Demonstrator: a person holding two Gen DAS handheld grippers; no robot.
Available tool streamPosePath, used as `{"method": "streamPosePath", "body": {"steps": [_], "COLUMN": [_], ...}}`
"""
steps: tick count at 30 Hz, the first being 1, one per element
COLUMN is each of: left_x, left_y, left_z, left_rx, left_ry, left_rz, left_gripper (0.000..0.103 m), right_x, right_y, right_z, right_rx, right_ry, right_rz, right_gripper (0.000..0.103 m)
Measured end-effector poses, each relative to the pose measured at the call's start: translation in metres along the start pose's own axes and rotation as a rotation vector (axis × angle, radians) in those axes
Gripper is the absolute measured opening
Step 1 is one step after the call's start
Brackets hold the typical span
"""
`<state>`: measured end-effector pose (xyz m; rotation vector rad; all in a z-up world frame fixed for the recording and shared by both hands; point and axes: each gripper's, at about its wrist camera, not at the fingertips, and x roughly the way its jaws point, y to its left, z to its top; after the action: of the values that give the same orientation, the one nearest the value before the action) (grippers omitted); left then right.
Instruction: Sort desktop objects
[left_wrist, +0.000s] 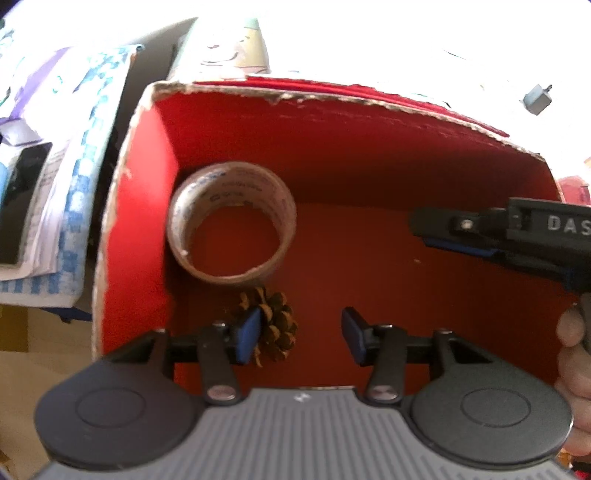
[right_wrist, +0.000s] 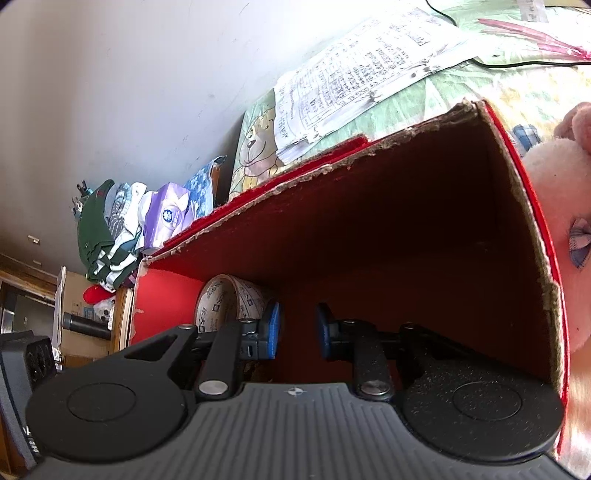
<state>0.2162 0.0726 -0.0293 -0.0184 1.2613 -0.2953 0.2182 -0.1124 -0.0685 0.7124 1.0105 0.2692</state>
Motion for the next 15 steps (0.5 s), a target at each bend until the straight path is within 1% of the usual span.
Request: {"method": "streamPosePath", "body": {"steps": [2,7,10,13,15], "left_x": [-0.003,-0.011,-0.022,-0.031,-0.03], "left_y": [-0.001,-0.004,-0.008,-0.006,-0.005], "left_z": [0.0,-0.001,-0.004,-0.004,-0.007], "left_rx": [0.005,0.022,0.023,0.033,0.036], "left_ry": [-0.006,-0.032,-0.041,-0.049,-0.049], "left_rz": [-0.007,0.013,-0.017,-0.077,-0.119], "left_gripper": [0.052,0.052,0.052,0.052,0.052], "right_x": [0.001,0.001,0.001,0.001,0.001], "right_y": [0.001,0.002,0.002,0.002,0.002], "right_z": [0.0,-0.001,-0.001,0.0,0.0], "right_rx": [-0.012,-0.019,-0.019,-0.02,-0.021], "right_ry": [0.004,0.003,0.002,0.004,0.004], "right_rz": [-0.001,-0.003,-0.002,-0.002,-0.003], "right_gripper": [0.025,0.025,0.025,0.025,0.025]}}
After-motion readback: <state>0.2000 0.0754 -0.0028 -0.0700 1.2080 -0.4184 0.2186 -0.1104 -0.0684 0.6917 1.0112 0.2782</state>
